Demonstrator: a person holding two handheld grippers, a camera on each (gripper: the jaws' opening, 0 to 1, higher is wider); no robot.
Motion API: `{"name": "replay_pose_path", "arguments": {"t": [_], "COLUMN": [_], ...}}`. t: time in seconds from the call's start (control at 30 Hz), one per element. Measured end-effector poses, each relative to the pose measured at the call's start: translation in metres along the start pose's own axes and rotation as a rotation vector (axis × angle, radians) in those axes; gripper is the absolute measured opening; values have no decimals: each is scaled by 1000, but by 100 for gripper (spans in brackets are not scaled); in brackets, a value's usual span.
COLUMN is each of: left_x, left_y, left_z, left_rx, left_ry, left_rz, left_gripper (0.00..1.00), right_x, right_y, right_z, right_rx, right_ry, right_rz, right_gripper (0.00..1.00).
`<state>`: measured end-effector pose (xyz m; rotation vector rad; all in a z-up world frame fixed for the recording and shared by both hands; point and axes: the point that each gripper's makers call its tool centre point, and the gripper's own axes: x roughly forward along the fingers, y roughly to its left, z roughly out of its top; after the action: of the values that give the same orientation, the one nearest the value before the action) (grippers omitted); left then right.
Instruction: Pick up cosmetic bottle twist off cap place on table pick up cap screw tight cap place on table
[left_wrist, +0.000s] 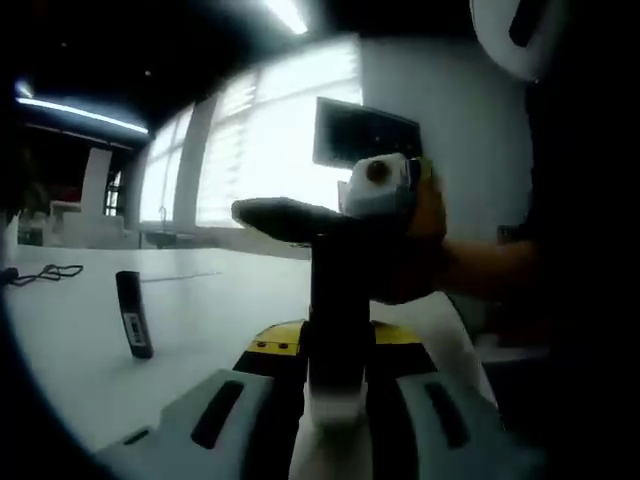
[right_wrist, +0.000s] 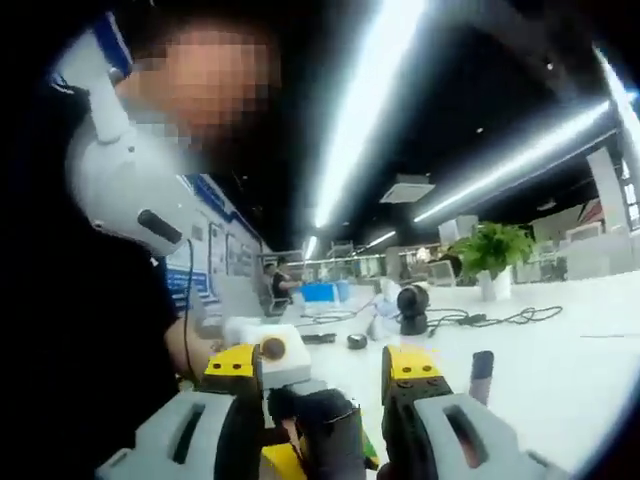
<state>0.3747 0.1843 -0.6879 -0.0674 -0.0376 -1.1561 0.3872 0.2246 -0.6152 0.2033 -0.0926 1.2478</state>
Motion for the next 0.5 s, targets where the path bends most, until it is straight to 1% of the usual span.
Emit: {"name": "replay_pose_path", "arguments": {"t": [0.03,0.07,0.1,0.2,0.23,0.33,0.37,0.4,0.43,0.47,0.5], "left_x": [0,0,0,0,0,0,0,0,0,0,0], "left_y": [0,0,0,1,2,3,3,4,4,3,3], "left_z": [0,0,0,0,0,0,0,0,0,0,0], "left_rx": [-1,-1,-1,-4,-5,-9,-11,-9,-9,-6,-5], "left_ry": [0,0,-1,-1,-1,0,0,1,1,1,1], "left_rz": [0,0,0,0,4,12,14,15,15,14,15], "left_gripper": [12,12,12,12,12,12,12,12,12,12,12], "right_x": [-2,-4,-6,-12,-11,-12,-15,-18,-24,-24,-23], "right_y": [-6,-16,-19,-18,-11,-5,-8,-13,-18,-17,-15], "right_z": [2,8,12,15,17,18,16,17,13,13,9], "right_rx": [21,32,48,-2,3,26,9,-33,-65,-116,-113], "right_ry": [-18,-54,-81,-63,-62,-56,-38,-34,1,10,25], "right_rz": [-74,-157,-205,-274,-269,-329,-374,-431,-501,-520,-542], "right_gripper": [44,45,45,46,46,47,45,43,39,40,41]}}
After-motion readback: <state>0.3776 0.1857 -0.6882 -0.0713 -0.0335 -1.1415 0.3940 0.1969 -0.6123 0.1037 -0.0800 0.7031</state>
